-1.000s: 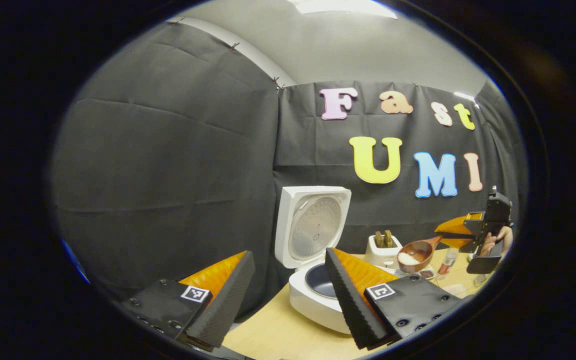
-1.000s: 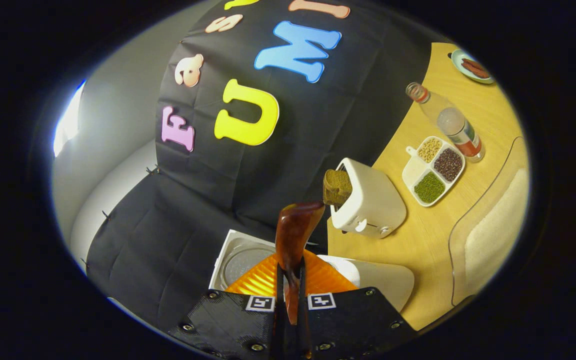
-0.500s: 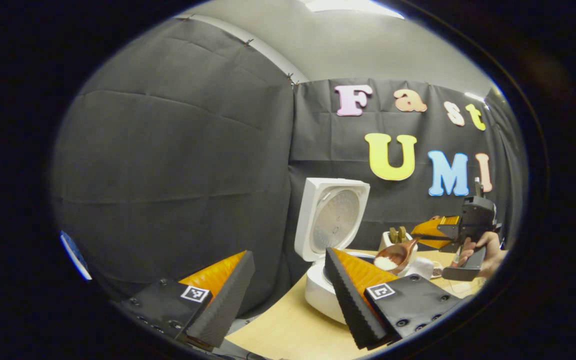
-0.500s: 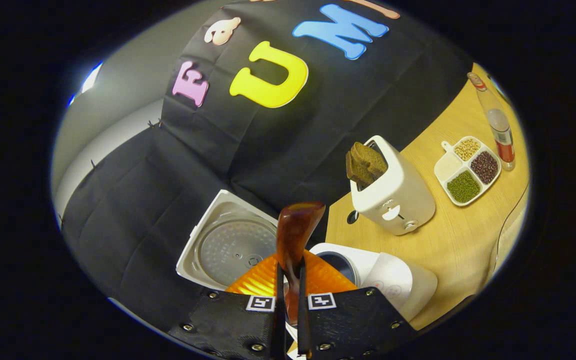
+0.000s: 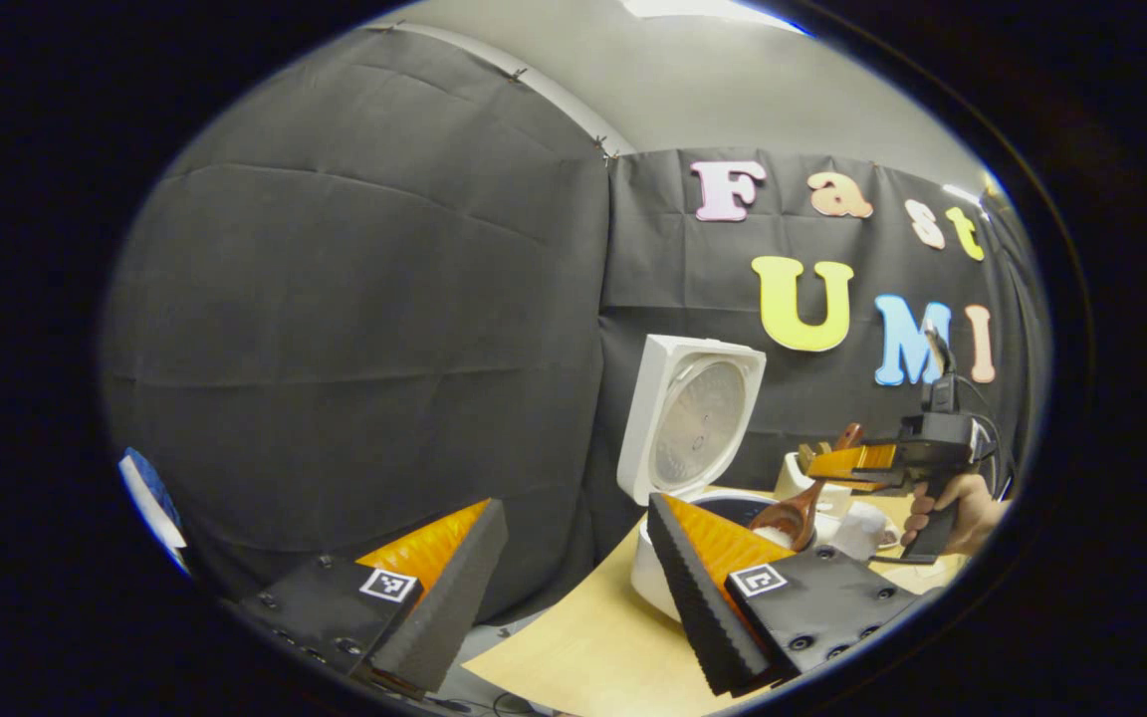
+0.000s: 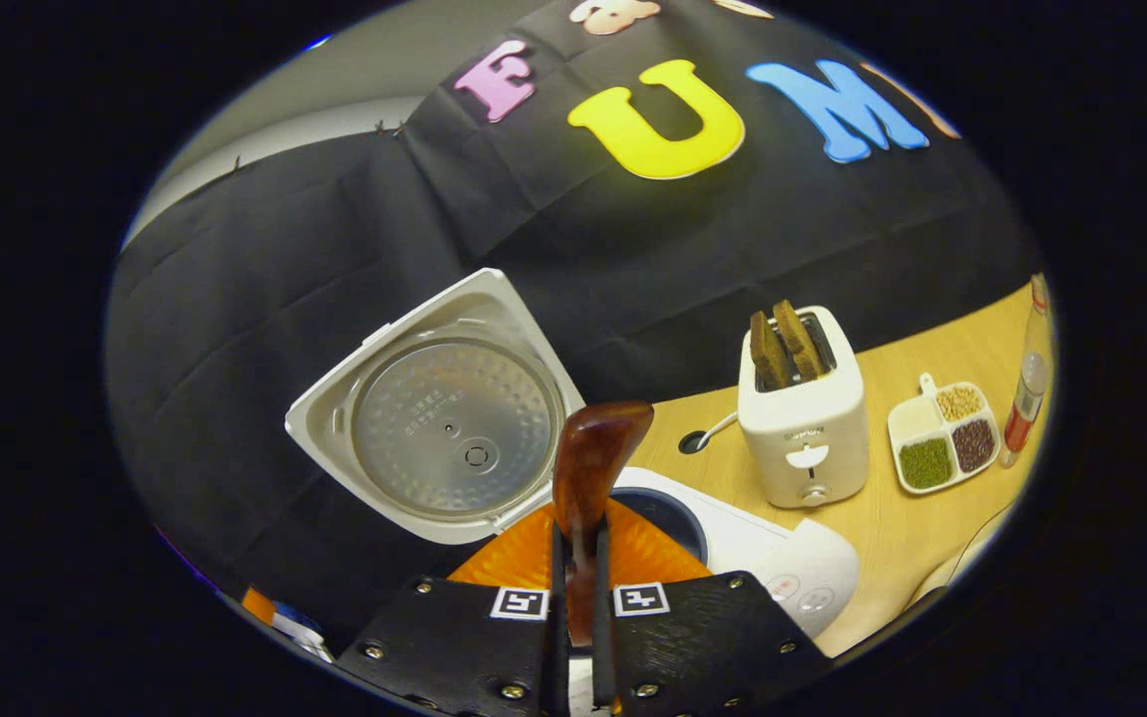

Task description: Close the left gripper, press the button to open the rice cooker; take a wooden spoon from the chopstick holder with the right hand, scoop a spoonful of rice and pour it into the rice cooker, then put the wooden spoon back into the chopstick holder.

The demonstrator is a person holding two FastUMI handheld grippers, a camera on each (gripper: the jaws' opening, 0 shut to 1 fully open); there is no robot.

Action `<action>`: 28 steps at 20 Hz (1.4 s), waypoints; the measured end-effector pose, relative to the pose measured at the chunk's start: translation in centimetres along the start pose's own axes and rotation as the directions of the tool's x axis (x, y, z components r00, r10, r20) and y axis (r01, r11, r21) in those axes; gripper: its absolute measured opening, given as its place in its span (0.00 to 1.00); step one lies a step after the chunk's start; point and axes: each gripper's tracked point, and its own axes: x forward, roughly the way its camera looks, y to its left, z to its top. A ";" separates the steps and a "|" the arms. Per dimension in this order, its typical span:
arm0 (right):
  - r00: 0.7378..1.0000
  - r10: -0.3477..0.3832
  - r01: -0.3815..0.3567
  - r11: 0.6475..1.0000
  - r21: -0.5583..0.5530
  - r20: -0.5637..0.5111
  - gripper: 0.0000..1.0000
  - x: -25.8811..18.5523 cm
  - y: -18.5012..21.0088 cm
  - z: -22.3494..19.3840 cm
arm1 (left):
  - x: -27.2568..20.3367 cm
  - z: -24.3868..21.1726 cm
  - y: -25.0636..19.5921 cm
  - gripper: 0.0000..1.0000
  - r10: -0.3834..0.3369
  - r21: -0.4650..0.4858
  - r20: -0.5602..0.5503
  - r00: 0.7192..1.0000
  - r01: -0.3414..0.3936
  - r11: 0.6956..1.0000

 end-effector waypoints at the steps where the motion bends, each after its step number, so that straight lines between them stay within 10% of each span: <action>1: 1.000 -0.004 0.004 0.998 -0.062 0.006 0.10 0.1 0.3 0.0 | 0.0 -0.3 0.2 0.97 0.002 0.002 -0.002 1.000 -0.002 1.000; 6: 0.999 -0.017 0.027 0.945 -0.326 0.032 0.09 0.2 1.6 0.2 | 0.4 -0.6 0.5 0.98 0.013 -0.005 0.000 1.000 -0.013 1.000; 18: 0.990 -0.020 0.116 0.669 -0.734 0.138 0.09 -0.8 3.5 1.6 | 0.2 -0.8 -0.1 0.98 0.017 -0.017 0.002 1.000 -0.017 1.000; 20: 0.992 -0.023 0.103 0.692 -0.714 0.121 0.10 -0.9 3.4 1.4 | 0.2 -0.9 -0.3 0.99 0.013 -0.020 0.002 1.000 -0.013 1.000; 25: 0.997 0.005 0.028 0.919 -0.393 0.083 0.10 -1.9 2.2 2.0 | -0.3 0.0 -0.9 0.99 -0.001 -0.014 0.016 1.000 0.001 1.000; 28: 0.995 -0.016 0.035 0.980 -0.198 0.096 0.09 -3.4 0.1 4.4 | -0.3 0.4 -1.4 0.98 -0.006 0.007 0.011 1.000 0.006 1.000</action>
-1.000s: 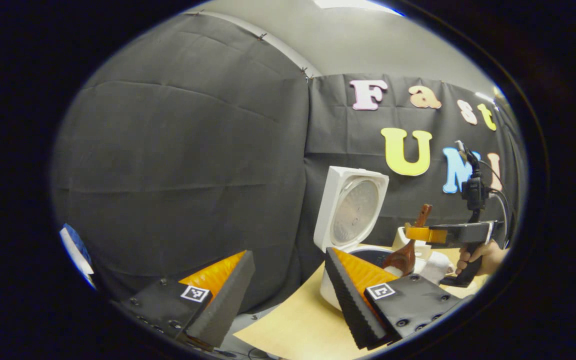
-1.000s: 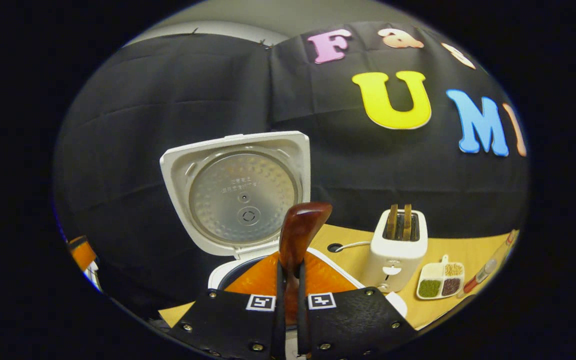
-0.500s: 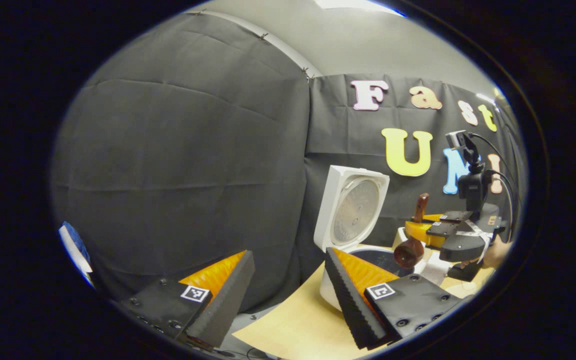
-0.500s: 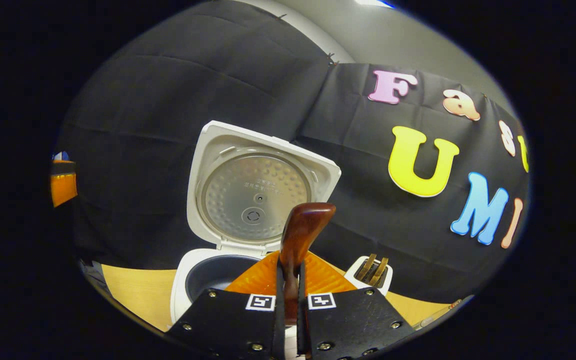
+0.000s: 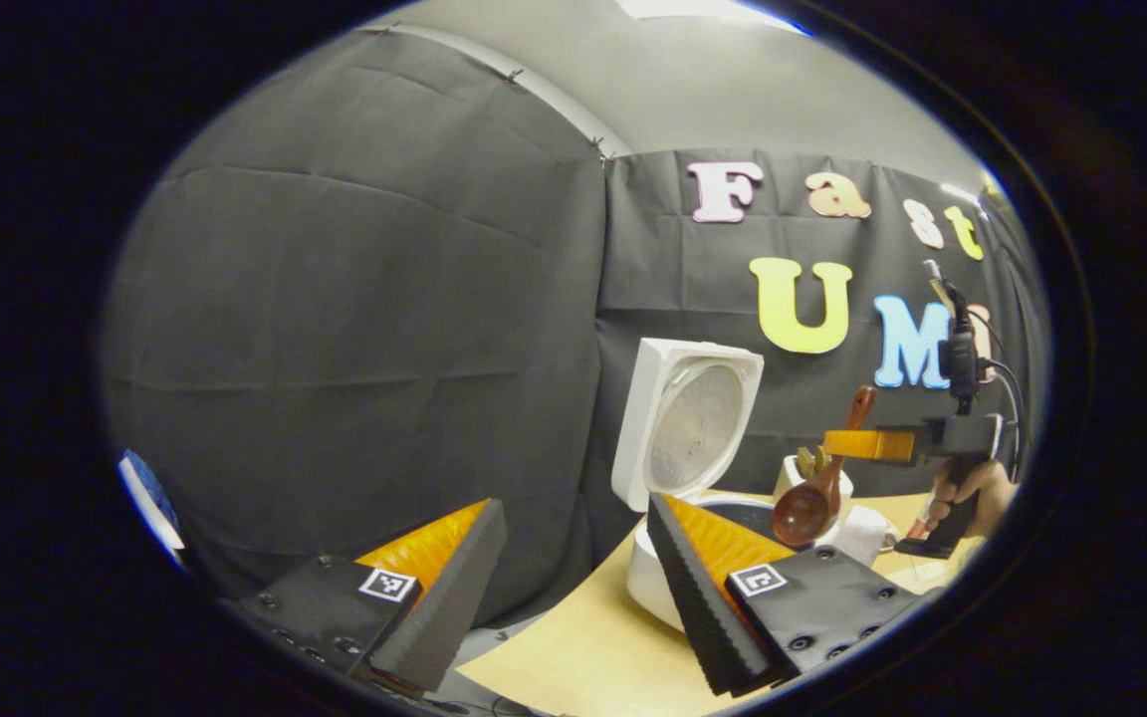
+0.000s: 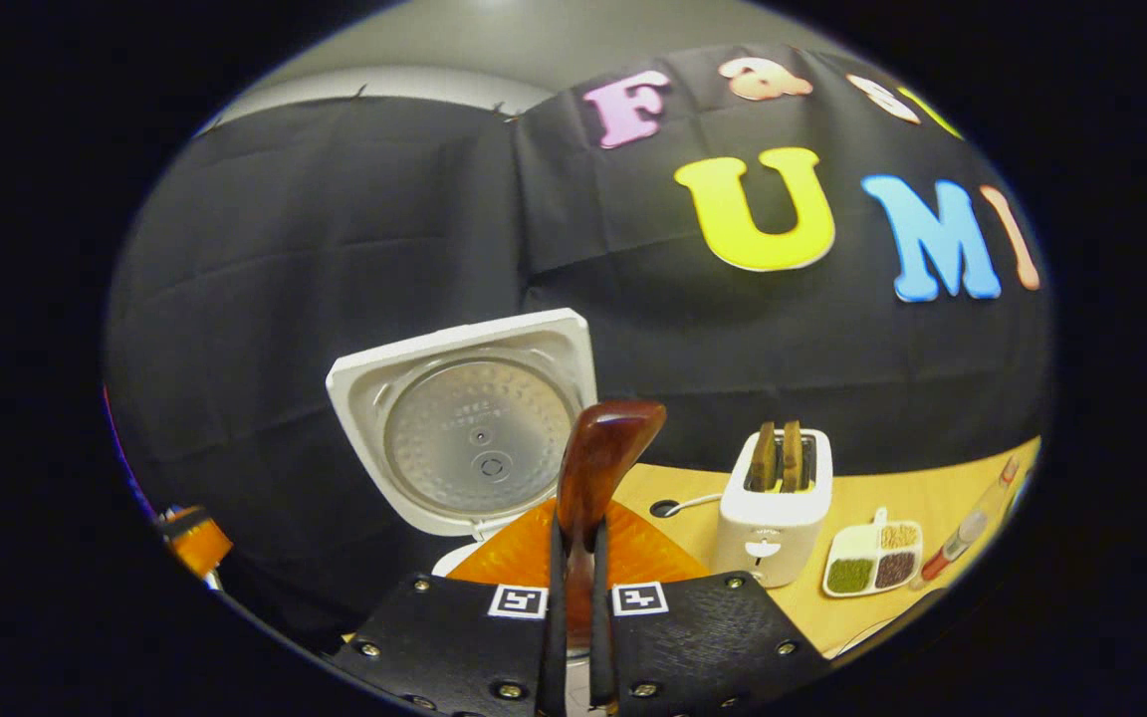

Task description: Close the left gripper, press the button to open the rice cooker; take a wooden spoon from the chopstick holder with the right hand, scoop a spoonful of rice and pour it into the rice cooker, then put the wooden spoon back into the chopstick holder.

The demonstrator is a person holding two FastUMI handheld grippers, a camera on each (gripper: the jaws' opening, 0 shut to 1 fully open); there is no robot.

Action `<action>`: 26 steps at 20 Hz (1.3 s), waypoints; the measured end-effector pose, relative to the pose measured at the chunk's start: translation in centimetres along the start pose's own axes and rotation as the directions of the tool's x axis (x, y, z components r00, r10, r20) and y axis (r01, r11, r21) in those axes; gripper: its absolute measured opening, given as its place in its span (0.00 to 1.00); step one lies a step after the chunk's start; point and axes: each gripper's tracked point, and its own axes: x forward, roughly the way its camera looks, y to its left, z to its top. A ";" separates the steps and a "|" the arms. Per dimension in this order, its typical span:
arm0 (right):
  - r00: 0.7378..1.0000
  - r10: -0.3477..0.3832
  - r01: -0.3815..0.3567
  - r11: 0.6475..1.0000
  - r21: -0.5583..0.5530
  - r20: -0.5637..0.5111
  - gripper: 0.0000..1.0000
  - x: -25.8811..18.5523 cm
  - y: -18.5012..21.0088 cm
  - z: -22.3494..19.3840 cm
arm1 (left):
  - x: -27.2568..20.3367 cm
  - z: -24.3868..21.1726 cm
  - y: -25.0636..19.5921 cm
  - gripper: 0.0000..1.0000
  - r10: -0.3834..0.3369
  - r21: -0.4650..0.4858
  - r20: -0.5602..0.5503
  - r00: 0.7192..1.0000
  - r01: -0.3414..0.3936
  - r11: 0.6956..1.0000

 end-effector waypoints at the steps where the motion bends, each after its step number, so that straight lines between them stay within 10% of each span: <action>1: 1.000 -0.016 0.016 0.999 0.038 0.009 0.10 -0.5 -0.9 0.5 | 0.0 0.3 -0.5 0.98 -0.007 -0.001 0.005 1.000 0.007 1.000; 15: 0.957 -0.253 0.240 0.965 0.101 0.141 0.09 -12.7 -14.0 6.3 | 1.2 3.5 -10.9 0.99 -0.164 0.019 0.058 0.985 0.163 0.986; 26: 0.872 -0.465 0.441 0.882 0.164 0.157 0.10 -24.8 -26.2 7.2 | -0.7 5.3 -22.6 0.98 -0.316 0.026 0.100 0.943 0.315 0.949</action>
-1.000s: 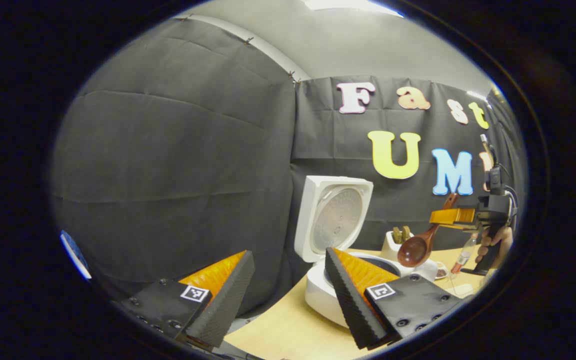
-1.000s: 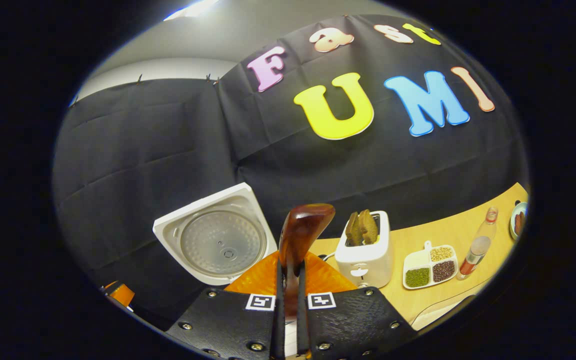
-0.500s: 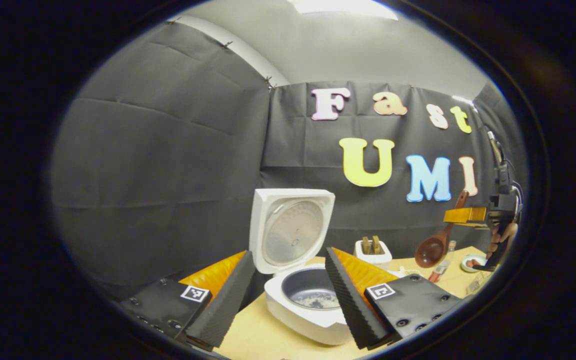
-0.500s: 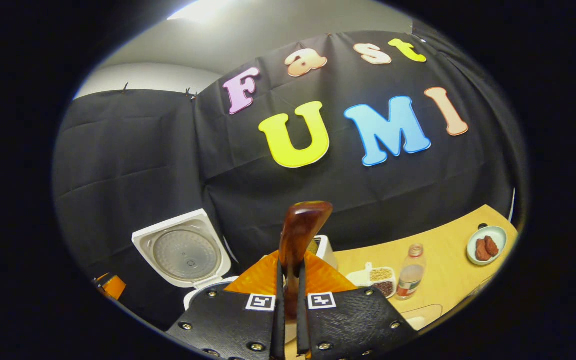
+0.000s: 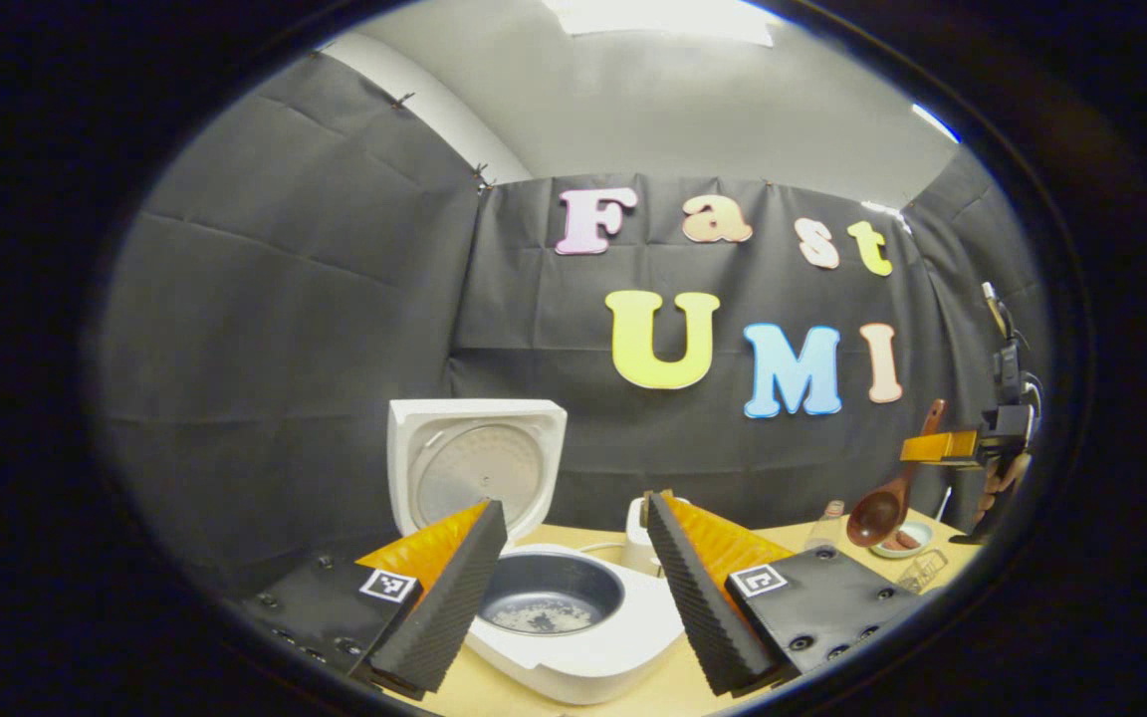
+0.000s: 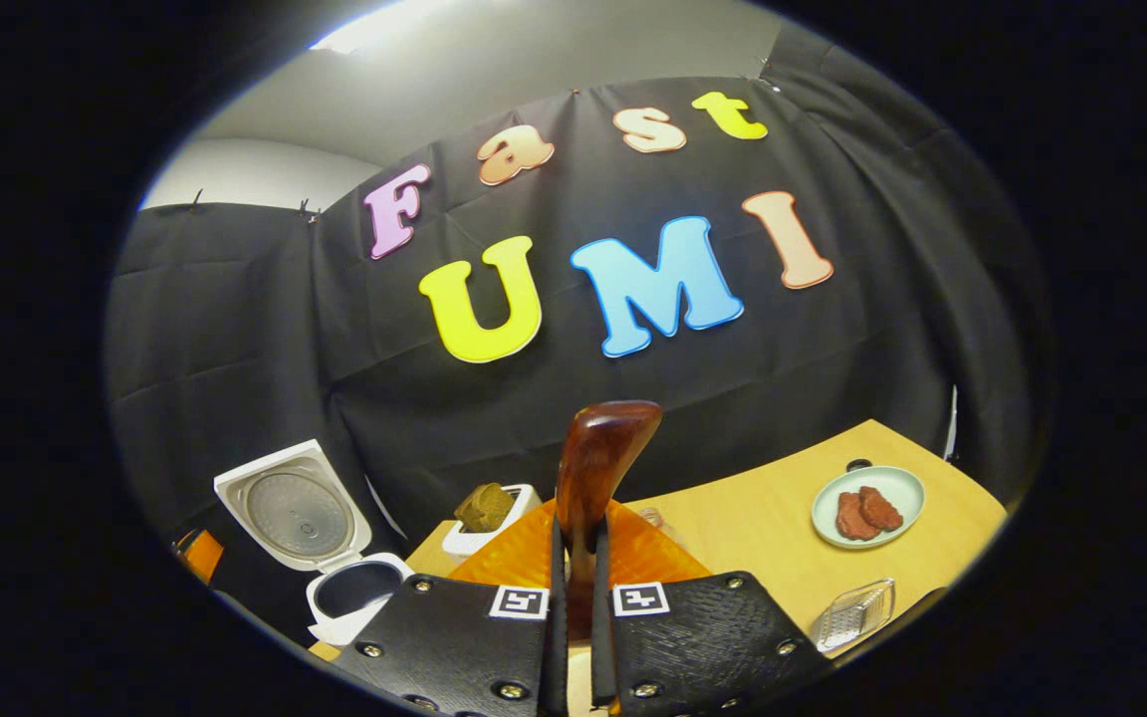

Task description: Close the left gripper, press the button to open the rice cooker; take a wooden spoon from the chopstick holder with the right hand, scoop a spoonful of rice and pour it into the rice cooker, then put the wooden spoon back into the chopstick holder.

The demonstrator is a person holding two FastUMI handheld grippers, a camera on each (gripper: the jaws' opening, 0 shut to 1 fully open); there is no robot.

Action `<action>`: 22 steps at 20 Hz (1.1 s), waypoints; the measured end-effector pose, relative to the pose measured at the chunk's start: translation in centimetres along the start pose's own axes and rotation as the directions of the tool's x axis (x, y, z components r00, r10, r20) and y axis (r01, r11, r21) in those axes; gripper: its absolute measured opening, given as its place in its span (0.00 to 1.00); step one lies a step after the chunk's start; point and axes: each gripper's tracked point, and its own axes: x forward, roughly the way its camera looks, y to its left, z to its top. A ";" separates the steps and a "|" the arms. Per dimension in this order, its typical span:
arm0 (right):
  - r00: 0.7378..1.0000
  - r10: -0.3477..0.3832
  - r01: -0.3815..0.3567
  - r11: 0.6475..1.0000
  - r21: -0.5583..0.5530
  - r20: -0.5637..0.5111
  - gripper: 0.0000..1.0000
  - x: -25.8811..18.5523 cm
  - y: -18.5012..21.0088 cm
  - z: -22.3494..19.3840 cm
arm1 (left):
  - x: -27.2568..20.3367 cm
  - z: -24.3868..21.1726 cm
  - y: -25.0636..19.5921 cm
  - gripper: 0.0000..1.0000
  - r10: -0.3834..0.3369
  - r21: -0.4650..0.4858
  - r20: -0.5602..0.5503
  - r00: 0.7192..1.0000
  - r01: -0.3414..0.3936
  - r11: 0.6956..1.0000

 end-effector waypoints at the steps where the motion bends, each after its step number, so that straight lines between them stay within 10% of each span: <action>1: 1.000 -0.019 0.019 1.000 0.002 0.003 0.10 -0.6 -1.4 0.2 | 0.0 0.0 -1.0 0.99 -0.013 -0.003 0.001 1.000 0.013 1.000; 22: 0.951 -0.282 0.293 0.953 0.081 -0.124 0.10 -6.0 -22.7 -6.4 | -1.2 1.5 -14.2 0.99 -0.128 0.097 -0.017 0.992 0.129 0.987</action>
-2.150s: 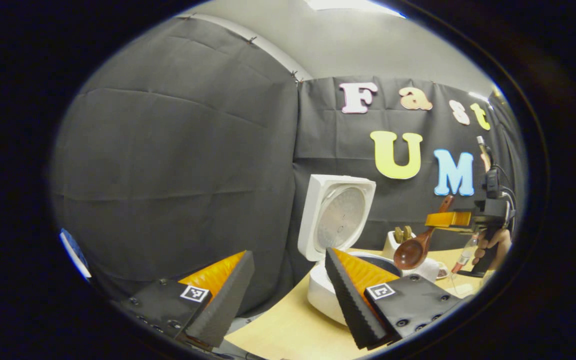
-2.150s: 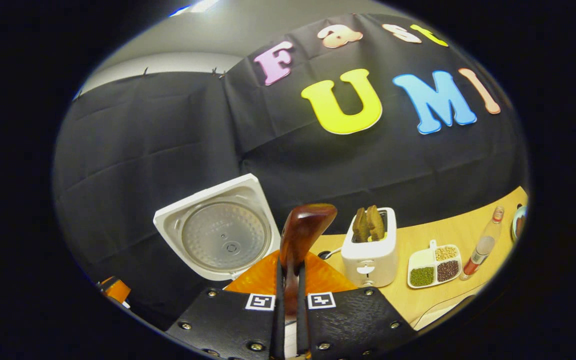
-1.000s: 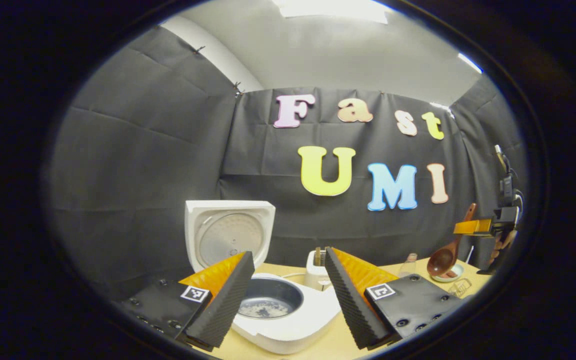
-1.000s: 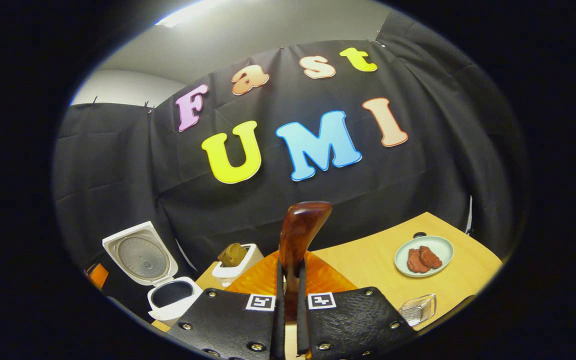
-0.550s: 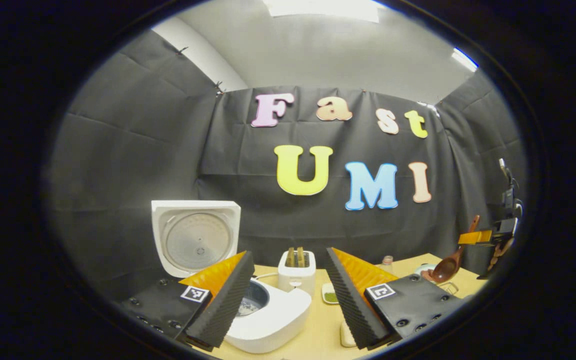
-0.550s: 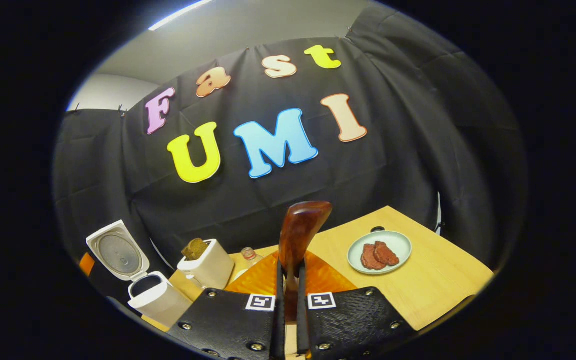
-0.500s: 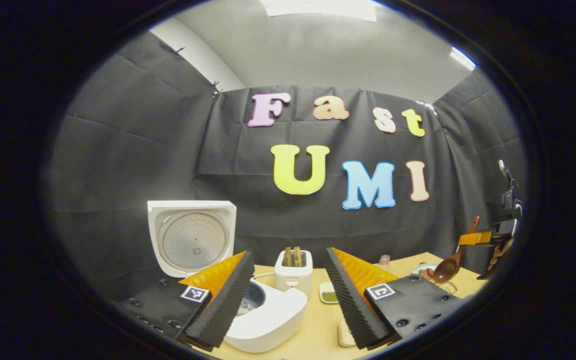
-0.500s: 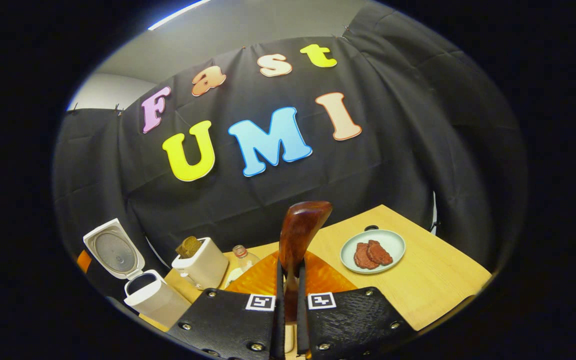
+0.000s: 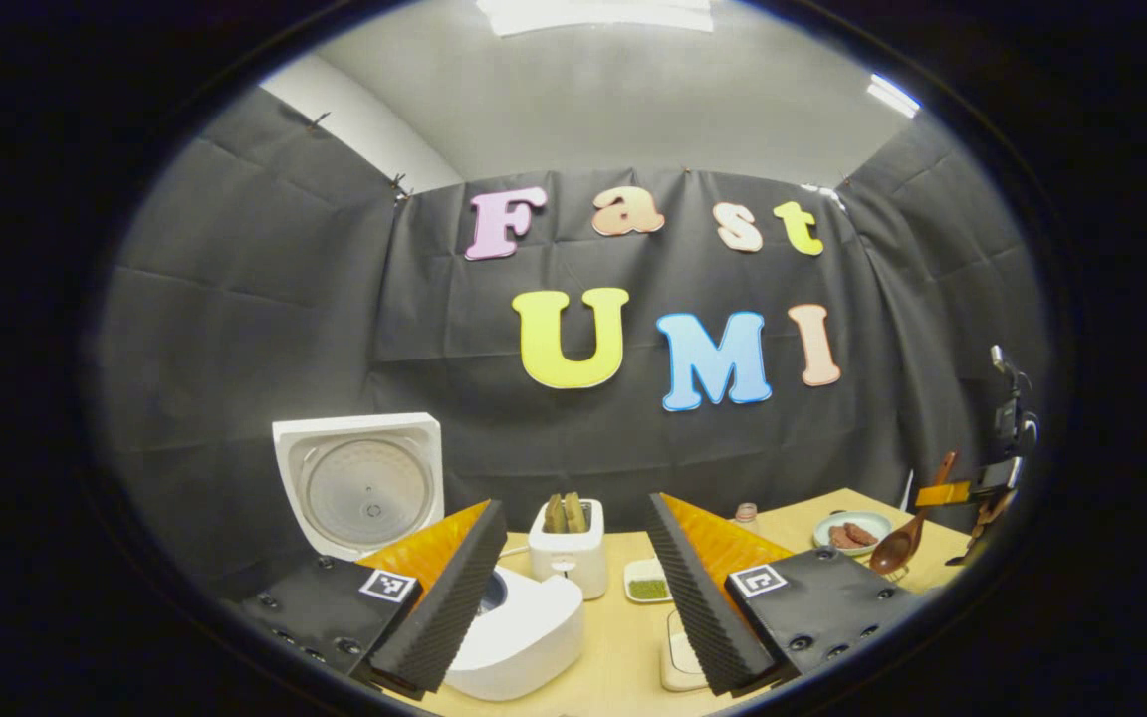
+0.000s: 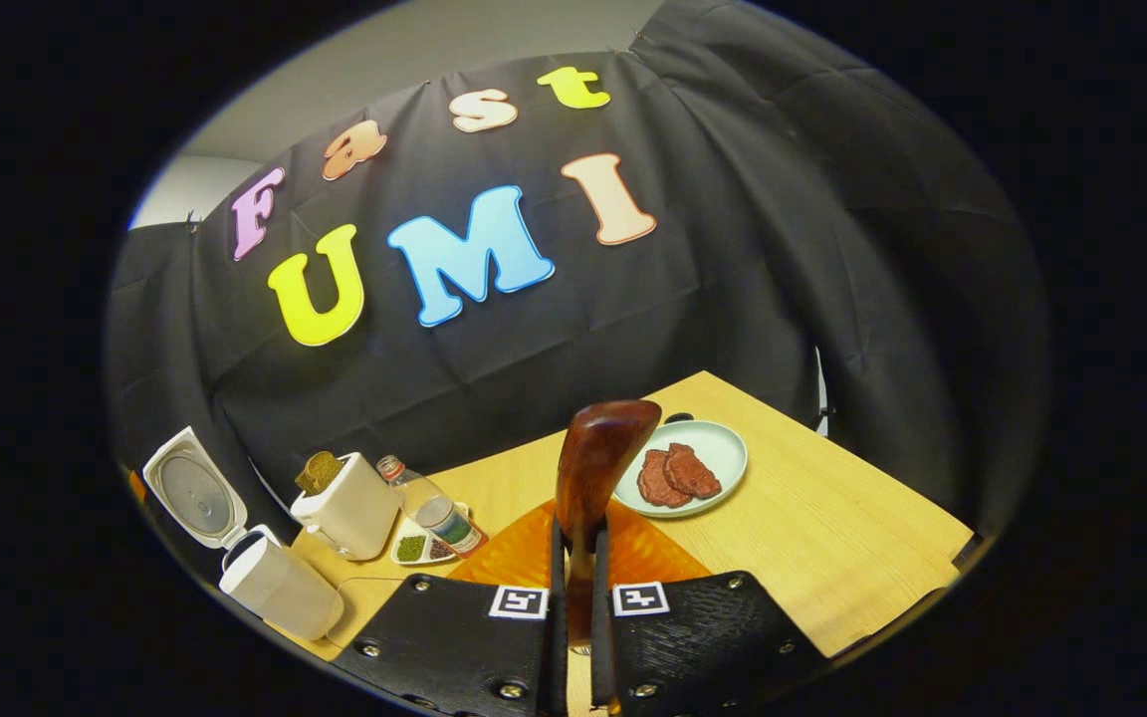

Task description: Close the left gripper, press the button to open the rice cooker; take a wooden spoon from the chopstick holder with the right hand, scoop a spoonful of rice and pour it into the rice cooker, then put the wooden spoon back into the chopstick holder.

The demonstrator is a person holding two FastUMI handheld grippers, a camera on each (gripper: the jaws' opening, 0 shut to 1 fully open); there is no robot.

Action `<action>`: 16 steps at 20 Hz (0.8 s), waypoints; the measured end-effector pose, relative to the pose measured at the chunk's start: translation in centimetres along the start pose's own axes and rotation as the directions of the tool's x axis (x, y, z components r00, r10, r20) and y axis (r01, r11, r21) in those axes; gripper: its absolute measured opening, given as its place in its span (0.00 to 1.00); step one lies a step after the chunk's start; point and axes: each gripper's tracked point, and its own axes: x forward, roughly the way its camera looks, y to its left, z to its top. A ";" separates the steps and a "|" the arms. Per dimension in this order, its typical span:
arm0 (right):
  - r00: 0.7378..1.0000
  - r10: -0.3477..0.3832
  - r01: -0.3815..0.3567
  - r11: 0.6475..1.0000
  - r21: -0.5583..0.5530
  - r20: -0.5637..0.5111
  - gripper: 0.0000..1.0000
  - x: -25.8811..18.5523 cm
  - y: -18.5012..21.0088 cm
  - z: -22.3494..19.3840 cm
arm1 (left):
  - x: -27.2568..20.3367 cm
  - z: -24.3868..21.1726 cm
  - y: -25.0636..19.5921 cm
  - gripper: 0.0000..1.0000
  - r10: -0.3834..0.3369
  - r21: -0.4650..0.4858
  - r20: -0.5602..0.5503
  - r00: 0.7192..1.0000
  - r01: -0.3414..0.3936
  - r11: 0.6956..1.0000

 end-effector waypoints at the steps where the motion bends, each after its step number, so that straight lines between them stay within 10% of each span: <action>1: 1.000 -0.002 0.002 1.000 0.000 -0.014 0.10 0.3 -0.3 -0.6 | -0.1 0.0 -0.2 0.99 0.001 0.002 0.001 1.000 -0.001 1.000; 7: 0.999 0.018 -0.017 1.000 0.024 -0.044 0.17 0.5 -0.8 -2.0 | -0.4 0.5 0.0 0.98 0.016 0.015 0.010 1.000 -0.017 1.000; 10: 1.000 -0.031 0.031 0.999 -0.019 -0.003 0.77 -0.2 -2.3 -1.1 | -0.4 0.7 0.7 0.98 0.028 0.003 0.014 1.000 -0.028 1.000; 12: 0.998 -0.058 0.059 0.997 -0.047 0.027 0.97 -1.0 -2.6 -0.1 | -0.1 0.8 1.5 0.99 0.043 -0.003 0.018 0.999 -0.043 0.999; 16: 0.992 -0.081 0.092 0.990 -0.109 0.099 0.98 -3.1 -2.2 2.4 | 0.7 1.1 3.7 0.99 0.081 0.000 0.022 0.996 -0.081 0.997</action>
